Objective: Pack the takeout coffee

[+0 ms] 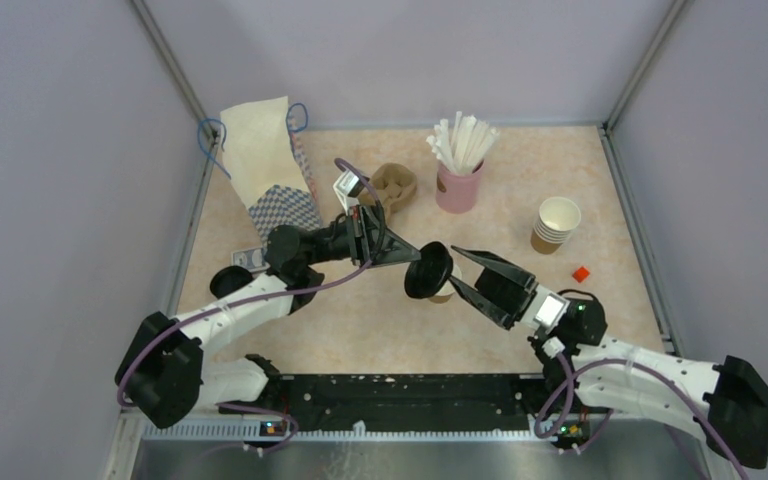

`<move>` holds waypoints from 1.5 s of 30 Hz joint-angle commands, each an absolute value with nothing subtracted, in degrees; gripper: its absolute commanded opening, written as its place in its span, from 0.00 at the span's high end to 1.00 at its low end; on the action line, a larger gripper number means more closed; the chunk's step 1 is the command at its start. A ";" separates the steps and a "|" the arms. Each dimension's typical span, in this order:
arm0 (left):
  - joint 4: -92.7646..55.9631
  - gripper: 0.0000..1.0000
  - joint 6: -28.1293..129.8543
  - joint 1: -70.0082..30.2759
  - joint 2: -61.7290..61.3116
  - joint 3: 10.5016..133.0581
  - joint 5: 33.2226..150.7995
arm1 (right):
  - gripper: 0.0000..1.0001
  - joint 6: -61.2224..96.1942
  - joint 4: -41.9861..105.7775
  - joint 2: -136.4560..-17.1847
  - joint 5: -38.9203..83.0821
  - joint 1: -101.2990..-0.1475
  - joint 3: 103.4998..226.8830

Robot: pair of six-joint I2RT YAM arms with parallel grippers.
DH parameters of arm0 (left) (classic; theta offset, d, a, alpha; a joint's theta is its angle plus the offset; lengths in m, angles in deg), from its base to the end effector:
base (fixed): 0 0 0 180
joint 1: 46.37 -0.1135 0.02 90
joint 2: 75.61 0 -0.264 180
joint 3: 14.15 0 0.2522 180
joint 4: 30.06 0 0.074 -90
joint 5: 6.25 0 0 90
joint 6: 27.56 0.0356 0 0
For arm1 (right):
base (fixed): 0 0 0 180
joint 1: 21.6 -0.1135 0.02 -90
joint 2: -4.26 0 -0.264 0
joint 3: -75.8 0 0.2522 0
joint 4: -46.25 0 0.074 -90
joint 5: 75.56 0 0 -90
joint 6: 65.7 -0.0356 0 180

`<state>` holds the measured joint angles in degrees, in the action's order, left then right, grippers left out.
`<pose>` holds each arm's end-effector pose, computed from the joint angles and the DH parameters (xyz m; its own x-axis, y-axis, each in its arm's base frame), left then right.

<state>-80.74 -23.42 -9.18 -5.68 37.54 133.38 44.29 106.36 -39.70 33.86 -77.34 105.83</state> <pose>0.1834 -0.1732 0.3346 -0.8705 -0.1504 -0.4685 0.4915 -0.3142 -0.8122 0.0742 0.1300 0.3137 0.6925 0.4439 -0.5687 -0.7154 0.5240 -0.4621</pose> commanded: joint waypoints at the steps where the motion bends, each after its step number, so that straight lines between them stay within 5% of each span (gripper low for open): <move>1: -83.96 0.85 -23.77 -9.18 -6.65 37.44 133.60 | 0.60 45.81 106.33 -40.59 33.27 -77.86 110.36; 17: -81.32 0.85 -22.70 -8.87 -7.35 37.23 134.02 | 0.61 45.89 101.39 -42.32 39.75 -77.91 111.96; 29: -79.94 0.84 -21.02 -8.91 -7.01 36.53 132.84 | 1.00 43.49 104.12 -42.32 35.65 -77.88 111.06; 38: -77.79 0.54 -13.40 -9.07 -9.77 36.68 128.56 | 1.00 39.77 100.96 -38.78 31.20 -77.85 107.61; 45: -56.06 0.26 7.91 -9.36 -19.67 39.06 110.47 | 1.00 31.86 80.29 -26.09 21.92 -77.85 104.99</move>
